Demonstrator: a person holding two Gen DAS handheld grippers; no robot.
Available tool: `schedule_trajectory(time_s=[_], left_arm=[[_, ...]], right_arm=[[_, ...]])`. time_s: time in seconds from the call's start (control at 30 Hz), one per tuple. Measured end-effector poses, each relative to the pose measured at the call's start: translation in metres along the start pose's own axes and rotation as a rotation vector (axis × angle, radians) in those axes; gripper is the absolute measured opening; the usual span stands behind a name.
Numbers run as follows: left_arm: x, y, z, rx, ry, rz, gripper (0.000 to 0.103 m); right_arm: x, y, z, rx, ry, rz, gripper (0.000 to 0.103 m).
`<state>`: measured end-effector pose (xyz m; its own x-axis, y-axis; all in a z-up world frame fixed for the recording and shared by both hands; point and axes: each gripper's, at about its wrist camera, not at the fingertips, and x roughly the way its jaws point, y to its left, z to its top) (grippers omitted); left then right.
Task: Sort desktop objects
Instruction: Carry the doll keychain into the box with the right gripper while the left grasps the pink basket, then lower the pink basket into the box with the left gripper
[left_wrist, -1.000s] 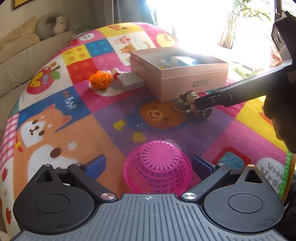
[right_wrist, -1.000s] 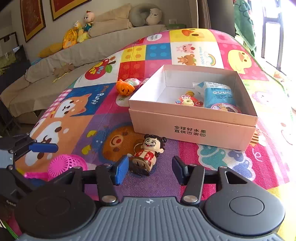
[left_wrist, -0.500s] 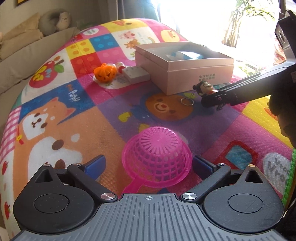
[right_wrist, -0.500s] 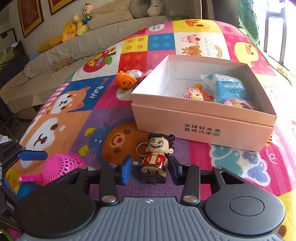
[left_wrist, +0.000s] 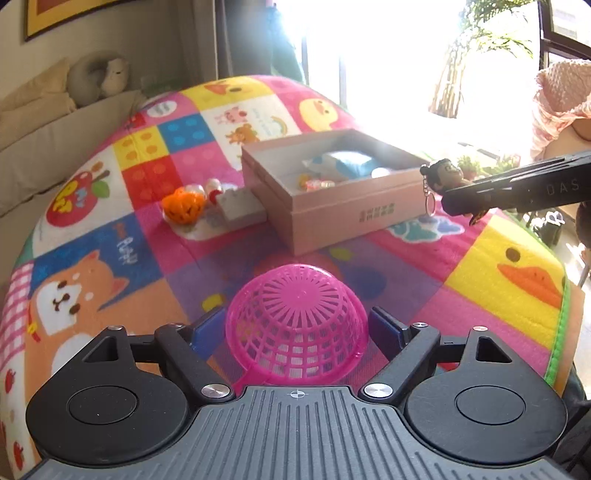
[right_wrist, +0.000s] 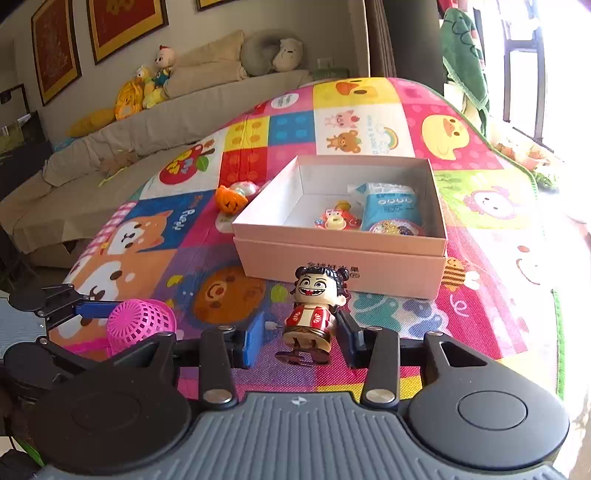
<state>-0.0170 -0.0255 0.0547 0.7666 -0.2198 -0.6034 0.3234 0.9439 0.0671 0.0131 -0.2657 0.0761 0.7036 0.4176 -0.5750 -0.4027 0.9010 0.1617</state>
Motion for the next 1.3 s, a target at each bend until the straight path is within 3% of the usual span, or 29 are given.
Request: schedule_trajectory(time_s=[0.2, 0.33, 0.47, 0.6, 0.73, 0.93, 1.03, 1.17, 1.3], left_arm=[[-0.004, -0.017, 0.103, 0.026, -0.186, 0.031, 0.088], [0.038, -0.025, 0.16, -0.069, -0.156, -0.006, 0.088], [0.095, -0.036, 0.196, -0.122, -0.1, -0.025, 0.088], [0.146, -0.032, 0.211, -0.238, -0.011, -0.077, 0.091], [0.154, -0.015, 0.206, -0.279, 0.002, -0.104, 0.096], [0.113, 0.029, 0.172, -0.302, -0.062, -0.082, 0.1], [0.092, 0.046, 0.134, -0.288, -0.063, -0.016, 0.101], [0.076, 0.043, 0.073, -0.175, -0.033, 0.092, 0.101], [0.072, 0.041, 0.027, -0.131, 0.015, 0.123, 0.101]], right_arm=[[-0.046, -0.009, 0.032, -0.023, -0.211, -0.014, 0.042], [-0.052, -0.027, 0.036, 0.013, -0.26, -0.046, 0.042], [-0.037, -0.044, 0.023, 0.058, -0.208, -0.039, 0.042], [-0.025, -0.056, 0.011, 0.09, -0.159, -0.042, 0.042], [-0.016, -0.062, 0.004, 0.115, -0.126, -0.052, 0.042], [0.0, -0.052, 0.003, 0.104, -0.081, -0.047, 0.042], [0.007, -0.042, 0.013, 0.076, -0.086, -0.037, 0.042], [0.025, -0.028, 0.045, 0.023, -0.095, -0.024, 0.042], [0.054, -0.018, 0.091, 0.017, -0.137, -0.034, 0.042]])
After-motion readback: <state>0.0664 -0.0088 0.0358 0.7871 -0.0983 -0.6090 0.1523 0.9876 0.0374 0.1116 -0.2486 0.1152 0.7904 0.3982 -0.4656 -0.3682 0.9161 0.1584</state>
